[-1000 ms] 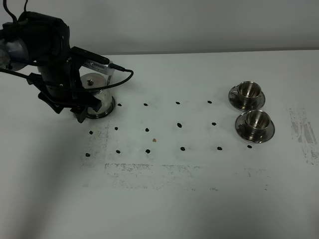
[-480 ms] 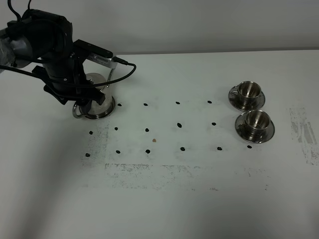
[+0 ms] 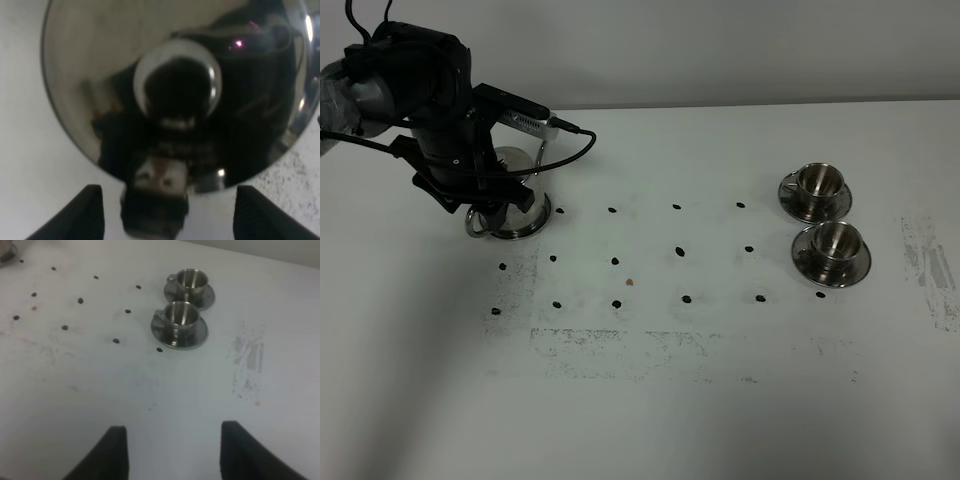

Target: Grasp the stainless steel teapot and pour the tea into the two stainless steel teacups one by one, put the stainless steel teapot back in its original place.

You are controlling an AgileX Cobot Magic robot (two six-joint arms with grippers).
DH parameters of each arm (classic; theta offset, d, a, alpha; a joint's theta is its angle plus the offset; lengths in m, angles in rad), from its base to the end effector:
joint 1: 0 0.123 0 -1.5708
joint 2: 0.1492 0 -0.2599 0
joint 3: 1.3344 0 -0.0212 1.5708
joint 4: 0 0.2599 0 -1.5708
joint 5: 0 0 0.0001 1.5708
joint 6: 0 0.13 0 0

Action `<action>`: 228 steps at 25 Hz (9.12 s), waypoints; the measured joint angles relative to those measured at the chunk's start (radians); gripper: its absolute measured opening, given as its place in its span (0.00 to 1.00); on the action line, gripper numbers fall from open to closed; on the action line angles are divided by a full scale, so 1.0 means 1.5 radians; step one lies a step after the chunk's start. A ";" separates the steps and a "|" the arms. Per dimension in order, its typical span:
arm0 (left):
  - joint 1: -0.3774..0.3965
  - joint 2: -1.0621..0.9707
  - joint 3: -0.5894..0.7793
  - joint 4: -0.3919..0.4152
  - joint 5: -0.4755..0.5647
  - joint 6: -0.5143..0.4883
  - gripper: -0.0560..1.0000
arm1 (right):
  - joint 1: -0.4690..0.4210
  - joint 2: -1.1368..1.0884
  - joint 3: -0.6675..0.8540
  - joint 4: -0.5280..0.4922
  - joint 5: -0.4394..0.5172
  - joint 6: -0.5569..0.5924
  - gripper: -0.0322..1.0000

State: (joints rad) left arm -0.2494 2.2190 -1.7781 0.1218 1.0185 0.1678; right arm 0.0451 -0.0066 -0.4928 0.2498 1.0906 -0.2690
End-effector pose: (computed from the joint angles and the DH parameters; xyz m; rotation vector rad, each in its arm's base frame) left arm 0.4520 -0.1012 0.1077 0.6846 2.8543 0.1496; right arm 0.0579 0.0312 0.2616 -0.3368 2.0249 0.1616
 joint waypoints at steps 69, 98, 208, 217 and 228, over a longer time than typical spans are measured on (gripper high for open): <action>-0.006 -0.002 -0.064 0.005 0.069 0.000 0.22 | 0.000 0.000 0.000 0.019 0.000 0.000 0.42; -0.054 -0.002 -0.131 -0.081 -0.003 0.501 0.22 | 0.000 0.000 0.000 0.019 0.000 0.000 0.42; -0.244 0.308 -0.476 0.014 -0.288 0.630 0.21 | 0.000 0.000 0.000 0.019 0.000 0.000 0.42; -0.244 0.308 -0.476 0.020 -0.300 0.673 0.21 | 0.000 0.000 0.000 0.019 0.000 0.001 0.42; -0.244 0.308 -0.476 0.020 -0.334 0.722 0.21 | 0.000 0.000 0.000 0.019 0.000 0.001 0.42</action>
State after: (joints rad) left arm -0.6153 2.6814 -2.4924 0.1522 0.5182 1.2503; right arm 0.0451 -0.0068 -0.4928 0.2777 1.0906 -0.2679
